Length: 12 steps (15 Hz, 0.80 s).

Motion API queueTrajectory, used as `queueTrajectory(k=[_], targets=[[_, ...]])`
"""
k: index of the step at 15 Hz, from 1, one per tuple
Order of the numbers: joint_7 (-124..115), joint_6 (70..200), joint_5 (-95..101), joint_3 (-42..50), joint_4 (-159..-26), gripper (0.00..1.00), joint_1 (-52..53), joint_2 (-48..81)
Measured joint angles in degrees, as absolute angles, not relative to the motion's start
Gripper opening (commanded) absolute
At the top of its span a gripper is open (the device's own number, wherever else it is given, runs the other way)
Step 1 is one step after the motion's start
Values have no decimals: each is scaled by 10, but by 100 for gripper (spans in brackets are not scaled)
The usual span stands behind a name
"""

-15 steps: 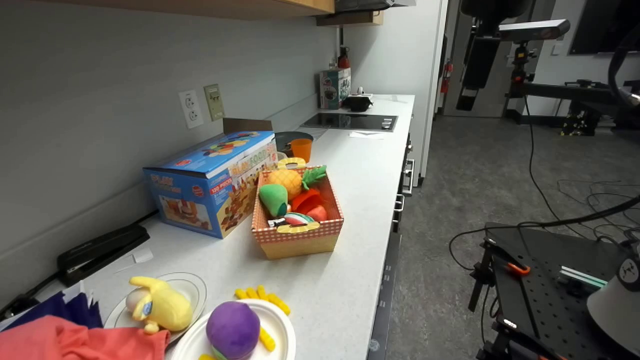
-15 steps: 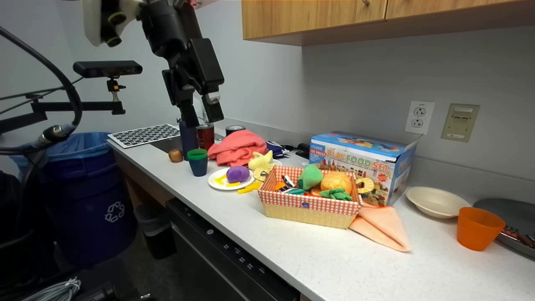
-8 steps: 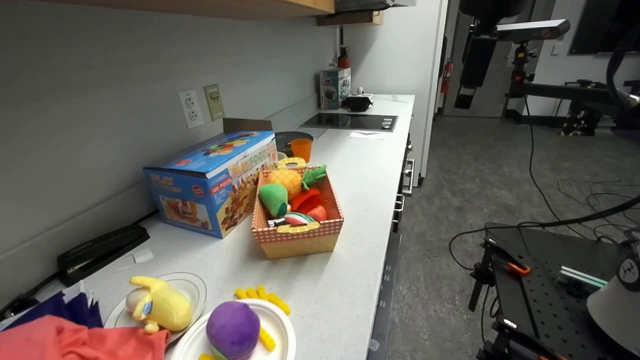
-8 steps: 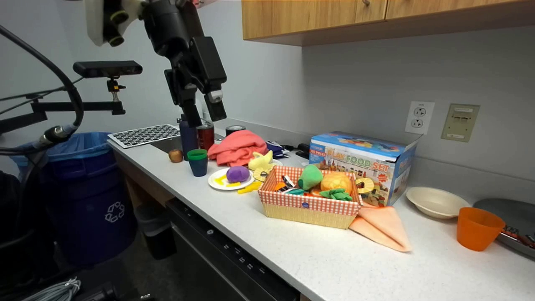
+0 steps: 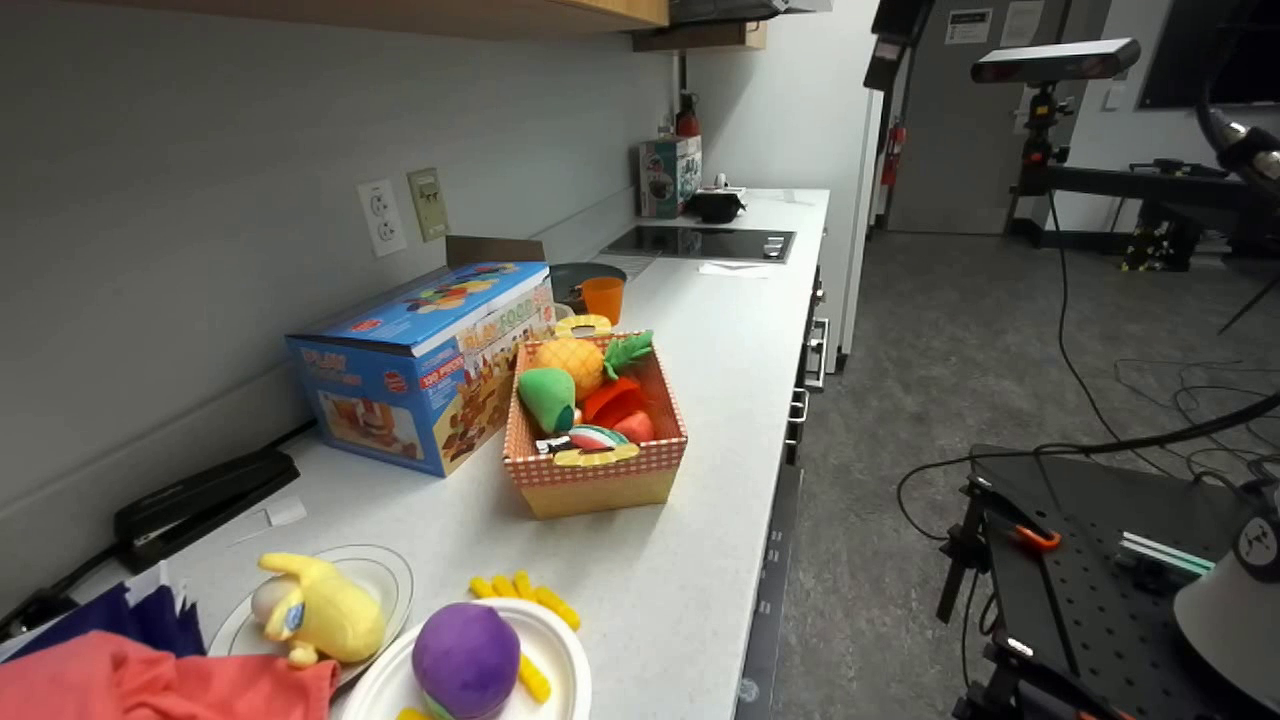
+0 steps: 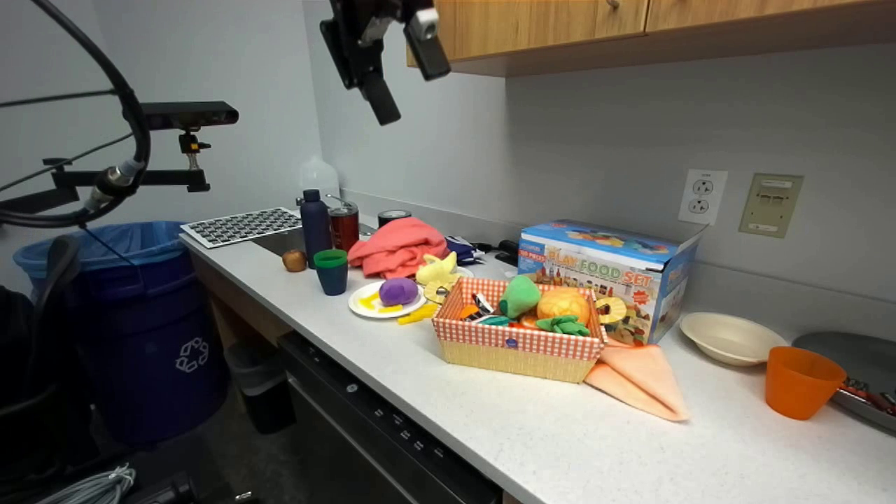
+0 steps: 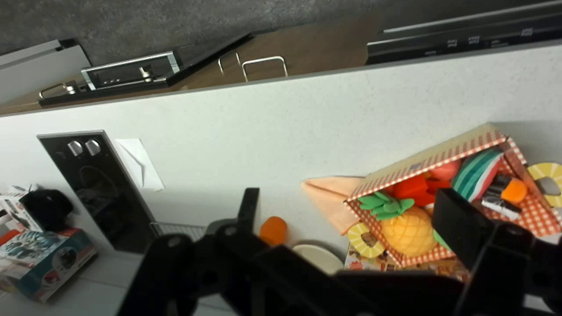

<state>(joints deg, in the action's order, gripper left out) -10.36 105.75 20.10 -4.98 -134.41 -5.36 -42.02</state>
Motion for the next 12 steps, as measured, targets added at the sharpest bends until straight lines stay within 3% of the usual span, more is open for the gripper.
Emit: queueTrajectory(k=[6, 12], targets=[[-139, 1147, 223, -49, -1258, 100, -69, -331], [-155, 1156, 229, -50, -1230, 100, -78, -296]])
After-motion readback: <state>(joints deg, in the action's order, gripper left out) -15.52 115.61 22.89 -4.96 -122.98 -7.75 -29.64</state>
